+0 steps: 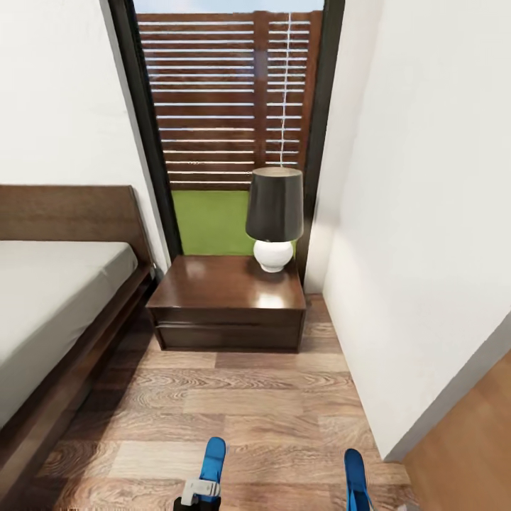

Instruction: In the bedroom, move the book from the bed onto either nightstand, and place the two sandals side by side next to the bed.

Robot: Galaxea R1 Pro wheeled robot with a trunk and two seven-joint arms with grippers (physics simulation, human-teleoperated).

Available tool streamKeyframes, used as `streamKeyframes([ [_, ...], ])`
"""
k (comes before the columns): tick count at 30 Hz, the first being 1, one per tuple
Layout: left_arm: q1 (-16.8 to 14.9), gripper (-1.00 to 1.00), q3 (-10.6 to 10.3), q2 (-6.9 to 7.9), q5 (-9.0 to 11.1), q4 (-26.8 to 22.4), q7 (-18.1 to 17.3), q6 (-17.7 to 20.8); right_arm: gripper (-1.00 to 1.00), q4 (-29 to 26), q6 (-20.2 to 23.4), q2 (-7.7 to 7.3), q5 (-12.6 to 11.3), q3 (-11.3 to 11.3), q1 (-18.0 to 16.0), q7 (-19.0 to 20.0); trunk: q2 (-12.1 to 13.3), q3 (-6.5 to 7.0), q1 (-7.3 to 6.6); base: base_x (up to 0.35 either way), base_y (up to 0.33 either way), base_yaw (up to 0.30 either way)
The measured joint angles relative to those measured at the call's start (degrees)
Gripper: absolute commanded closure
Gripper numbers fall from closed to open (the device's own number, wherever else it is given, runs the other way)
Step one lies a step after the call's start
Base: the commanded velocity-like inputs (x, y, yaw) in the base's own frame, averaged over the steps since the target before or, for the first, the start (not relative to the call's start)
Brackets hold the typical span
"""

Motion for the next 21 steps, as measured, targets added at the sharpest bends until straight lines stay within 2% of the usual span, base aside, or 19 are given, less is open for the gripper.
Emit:
streamKeyframes([
  [9,0.0,1.00,0.0,0.00,0.1,0.0,0.0,0.0,1.00,0.0,0.0,0.00,0.0,0.0,0.0,0.0,0.0,0.00,-0.02,0.215,-0.109,0.293],
  [21,0.0,1.00,0.0,0.00,0.0,0.0,0.0,0.0,1.00,0.0,0.0,0.00,-0.1,0.0,0.0,-0.2,0.0,0.00,0.01,0.022,-0.013,0.293],
])
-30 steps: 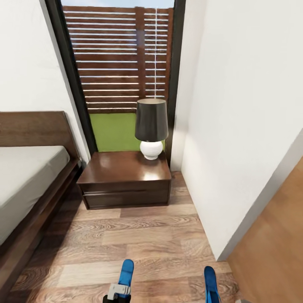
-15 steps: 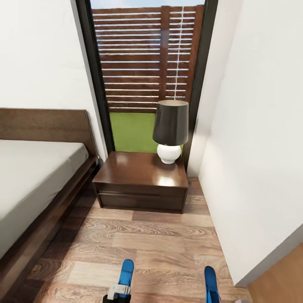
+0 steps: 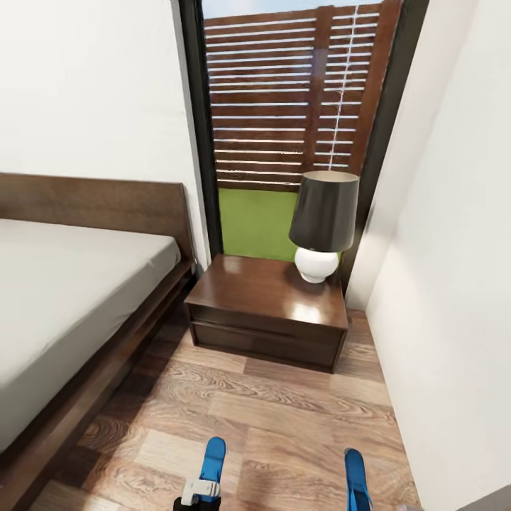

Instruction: In the bedroom, move the book from the bed onto either nightstand, and place the two sandals side by side next to the bed.

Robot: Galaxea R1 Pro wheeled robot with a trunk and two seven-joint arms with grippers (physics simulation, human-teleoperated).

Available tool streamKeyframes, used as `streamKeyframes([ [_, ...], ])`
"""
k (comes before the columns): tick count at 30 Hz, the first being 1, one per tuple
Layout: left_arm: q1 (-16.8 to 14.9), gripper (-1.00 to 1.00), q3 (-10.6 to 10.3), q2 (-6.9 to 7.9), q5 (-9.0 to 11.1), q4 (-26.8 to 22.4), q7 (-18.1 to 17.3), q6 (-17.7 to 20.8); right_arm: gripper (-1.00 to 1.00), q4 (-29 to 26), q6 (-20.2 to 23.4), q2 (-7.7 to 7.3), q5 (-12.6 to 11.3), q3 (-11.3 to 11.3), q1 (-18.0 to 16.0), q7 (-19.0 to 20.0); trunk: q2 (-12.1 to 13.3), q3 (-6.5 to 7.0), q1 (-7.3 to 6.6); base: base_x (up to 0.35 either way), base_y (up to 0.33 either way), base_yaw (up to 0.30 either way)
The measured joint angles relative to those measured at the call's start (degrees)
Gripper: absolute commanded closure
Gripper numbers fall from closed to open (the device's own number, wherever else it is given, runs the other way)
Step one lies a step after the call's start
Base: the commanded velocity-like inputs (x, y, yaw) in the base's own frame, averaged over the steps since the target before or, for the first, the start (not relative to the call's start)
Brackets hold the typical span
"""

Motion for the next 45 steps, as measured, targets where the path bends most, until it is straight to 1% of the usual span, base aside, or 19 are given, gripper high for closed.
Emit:
streamKeyframes([
  [7,0.0,1.00,0.0,0.00,0.0,0.0,0.0,0.0,1.00,0.0,0.0,0.01,0.1,0.0,0.0,-0.1,0.0,0.00,0.00,0.002,-0.002,0.293],
  [15,0.0,1.00,-0.1,-0.09,0.0,0.0,0.0,0.0,1.00,0.0,0.0,0.01,0.1,0.0,0.0,-0.1,0.0,0.00,0.00,0.086,-0.083,0.293],
  [23,0.0,1.00,-0.1,-0.09,0.0,0.0,0.0,0.0,1.00,0.0,0.0,0.02,0.1,0.0,0.0,-0.1,0.0,0.00,-0.01,0.138,-0.160,0.293],
  [45,0.0,1.00,-0.1,-0.09,0.0,0.0,0.0,0.0,1.00,0.0,0.0,0.01,0.1,0.0,0.0,-0.1,0.0,0.00,0.00,0.004,-0.004,0.293],
])
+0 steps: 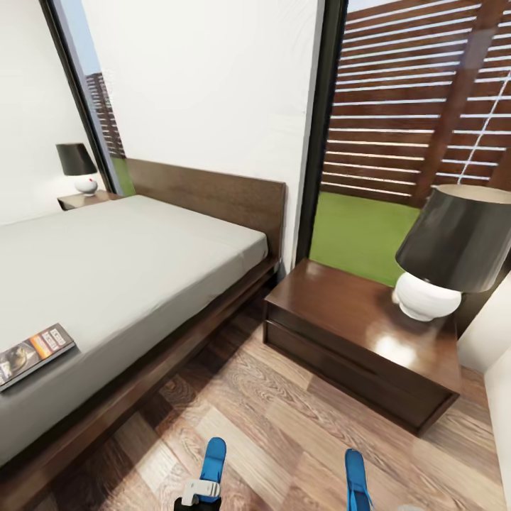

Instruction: In the bedroom, move the book from the bed onto either nightstand, and place the two sandals side by side next to the bed.

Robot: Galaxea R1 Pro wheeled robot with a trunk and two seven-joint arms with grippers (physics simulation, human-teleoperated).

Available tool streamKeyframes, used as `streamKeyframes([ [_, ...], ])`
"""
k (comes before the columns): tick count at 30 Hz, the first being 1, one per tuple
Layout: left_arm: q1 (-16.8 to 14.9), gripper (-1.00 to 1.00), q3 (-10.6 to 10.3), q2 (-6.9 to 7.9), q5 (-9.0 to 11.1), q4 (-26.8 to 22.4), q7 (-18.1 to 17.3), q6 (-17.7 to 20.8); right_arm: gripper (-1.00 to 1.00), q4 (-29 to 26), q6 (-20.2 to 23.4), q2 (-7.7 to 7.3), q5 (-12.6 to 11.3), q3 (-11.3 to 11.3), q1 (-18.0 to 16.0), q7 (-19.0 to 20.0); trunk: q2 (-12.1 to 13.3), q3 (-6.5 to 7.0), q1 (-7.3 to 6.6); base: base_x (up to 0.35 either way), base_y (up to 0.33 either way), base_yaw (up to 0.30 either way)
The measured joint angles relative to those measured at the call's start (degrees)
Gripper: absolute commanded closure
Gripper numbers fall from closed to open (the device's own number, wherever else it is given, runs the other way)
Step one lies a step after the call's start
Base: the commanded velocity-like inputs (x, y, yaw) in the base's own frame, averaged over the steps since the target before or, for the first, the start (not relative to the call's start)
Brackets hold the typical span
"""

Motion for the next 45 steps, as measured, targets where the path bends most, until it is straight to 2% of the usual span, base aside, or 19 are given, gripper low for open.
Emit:
streamKeyframes([
  [45,0.0,1.00,0.1,0.05,0.0,0.0,0.0,0.0,1.00,0.0,0.0,0.00,0.0,0.0,0.0,0.0,0.0,0.00,0.00,-0.015,0.000,0.293],
])
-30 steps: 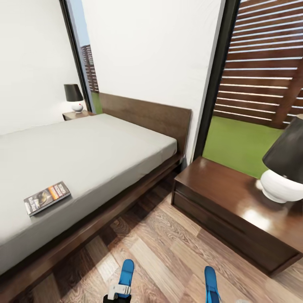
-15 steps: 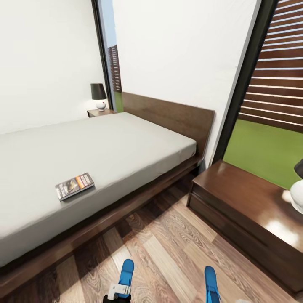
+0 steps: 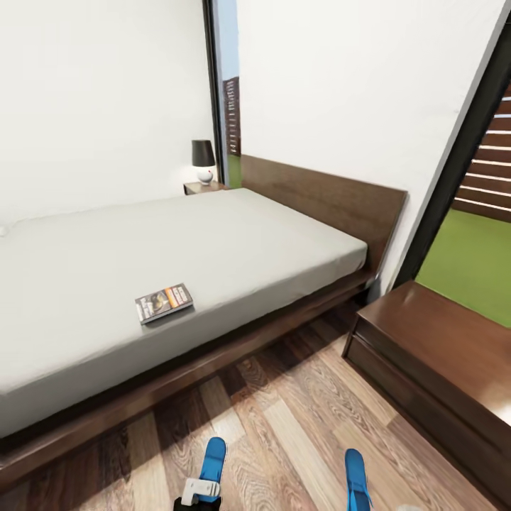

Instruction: In the bedroom, move the book from the bed onto either nightstand, and place the two sandals side by side next to the bed.

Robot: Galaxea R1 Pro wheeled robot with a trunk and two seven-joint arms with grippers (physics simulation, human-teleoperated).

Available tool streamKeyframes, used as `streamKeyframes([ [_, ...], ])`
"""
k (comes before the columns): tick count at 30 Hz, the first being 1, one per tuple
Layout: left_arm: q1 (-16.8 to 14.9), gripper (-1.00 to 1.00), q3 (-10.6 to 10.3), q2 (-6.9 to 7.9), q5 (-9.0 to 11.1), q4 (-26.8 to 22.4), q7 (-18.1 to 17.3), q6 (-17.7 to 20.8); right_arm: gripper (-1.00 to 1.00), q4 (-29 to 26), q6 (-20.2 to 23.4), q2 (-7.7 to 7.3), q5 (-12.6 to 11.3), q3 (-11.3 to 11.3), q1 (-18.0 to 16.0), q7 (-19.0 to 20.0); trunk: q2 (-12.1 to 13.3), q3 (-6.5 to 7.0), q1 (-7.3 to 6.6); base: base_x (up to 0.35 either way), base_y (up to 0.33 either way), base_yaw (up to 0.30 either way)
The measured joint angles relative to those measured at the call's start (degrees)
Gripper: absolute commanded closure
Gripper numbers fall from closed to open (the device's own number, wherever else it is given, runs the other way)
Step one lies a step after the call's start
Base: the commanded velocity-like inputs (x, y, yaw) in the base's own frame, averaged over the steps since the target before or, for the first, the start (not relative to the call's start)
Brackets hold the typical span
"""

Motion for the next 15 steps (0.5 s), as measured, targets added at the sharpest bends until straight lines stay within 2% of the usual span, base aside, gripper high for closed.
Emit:
streamKeyframes([
  [15,0.0,1.00,0.0,-0.04,0.0,0.0,0.0,0.0,1.00,0.0,0.0,-0.01,0.0,0.0,0.0,0.0,0.0,0.00,0.00,0.000,0.000,0.293],
])
